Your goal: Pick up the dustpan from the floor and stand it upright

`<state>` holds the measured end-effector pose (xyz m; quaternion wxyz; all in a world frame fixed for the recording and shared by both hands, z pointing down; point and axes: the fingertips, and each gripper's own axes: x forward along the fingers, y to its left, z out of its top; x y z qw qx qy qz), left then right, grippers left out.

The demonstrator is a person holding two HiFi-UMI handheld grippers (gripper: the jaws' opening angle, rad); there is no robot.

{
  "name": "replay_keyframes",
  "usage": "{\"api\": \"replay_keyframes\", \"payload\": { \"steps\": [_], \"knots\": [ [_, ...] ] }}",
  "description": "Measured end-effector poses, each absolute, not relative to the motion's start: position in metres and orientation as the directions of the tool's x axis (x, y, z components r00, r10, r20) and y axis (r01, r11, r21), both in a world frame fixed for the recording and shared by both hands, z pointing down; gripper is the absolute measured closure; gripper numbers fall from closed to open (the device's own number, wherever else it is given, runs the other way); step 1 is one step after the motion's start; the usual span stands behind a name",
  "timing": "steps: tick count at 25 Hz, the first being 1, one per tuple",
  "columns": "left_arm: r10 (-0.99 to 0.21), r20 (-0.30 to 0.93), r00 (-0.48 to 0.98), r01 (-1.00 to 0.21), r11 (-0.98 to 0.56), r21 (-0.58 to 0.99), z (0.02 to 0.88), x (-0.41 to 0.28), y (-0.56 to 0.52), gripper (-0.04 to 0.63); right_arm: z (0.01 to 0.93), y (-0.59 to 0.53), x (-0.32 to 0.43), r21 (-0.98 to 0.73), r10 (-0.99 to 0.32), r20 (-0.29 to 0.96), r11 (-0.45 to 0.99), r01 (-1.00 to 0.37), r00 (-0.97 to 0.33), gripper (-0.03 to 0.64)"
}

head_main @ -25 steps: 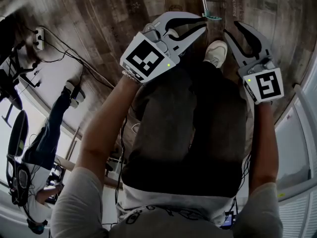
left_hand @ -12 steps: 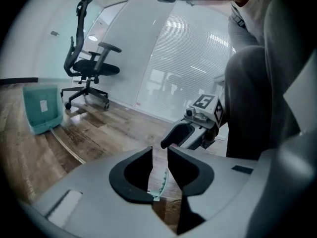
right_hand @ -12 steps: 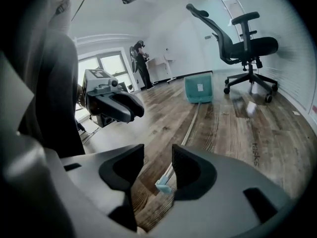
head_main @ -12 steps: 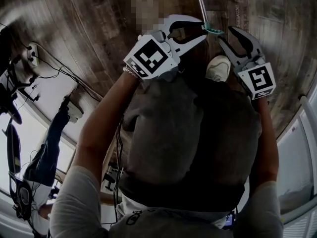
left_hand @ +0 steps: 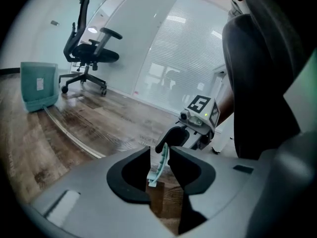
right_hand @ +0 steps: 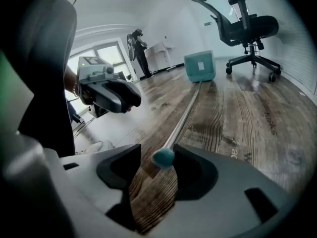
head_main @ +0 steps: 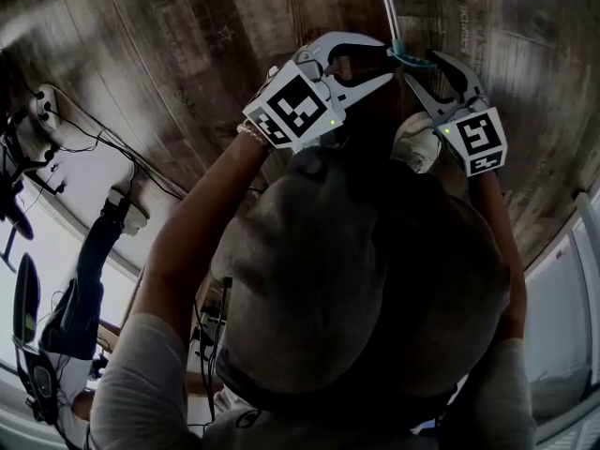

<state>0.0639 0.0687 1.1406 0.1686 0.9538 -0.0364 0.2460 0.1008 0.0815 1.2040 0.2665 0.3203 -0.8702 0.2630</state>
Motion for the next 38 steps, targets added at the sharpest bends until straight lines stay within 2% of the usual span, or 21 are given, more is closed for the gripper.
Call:
{"api": "replay_keyframes", "payload": {
  "steps": [2,3,5,21,38],
  "knots": [
    [0.027,0.481,0.876,-0.134,-0.945,0.298,1.138,0.066,0.078,0.491,1.211,0.086,0.102,-0.277,-0.421,0.645,0.649,-0.708,-0.638,0.443],
    [0.03,0.479,0.877,-0.129,-0.947,0.295,1.136,0.066,0.081,0.491,1.211,0.086,0.101,-0.275,-0.423,0.644,0.649,-0.709,-0.637,0.494],
    [0.032,0.48,0.877,-0.127,-0.947,0.295,1.132,0.067,0.084,0.491,1.206,0.086,0.097,-0.276,-0.418,0.639,0.659,-0.7,-0.646,0.502],
    [0.018,0.523,0.852,-0.161,-0.942,0.294,1.072,0.04,0.081,0.491,1.109,0.07,0.071,-0.271,-0.419,0.598,0.697,-0.664,-0.683,0.508],
    [0.008,0.548,0.836,-0.179,-0.941,0.288,0.951,0.015,0.061,0.491,0.957,0.044,0.024,-0.292,-0.365,0.577,0.743,-0.602,-0.731,0.511]
  ]
}}
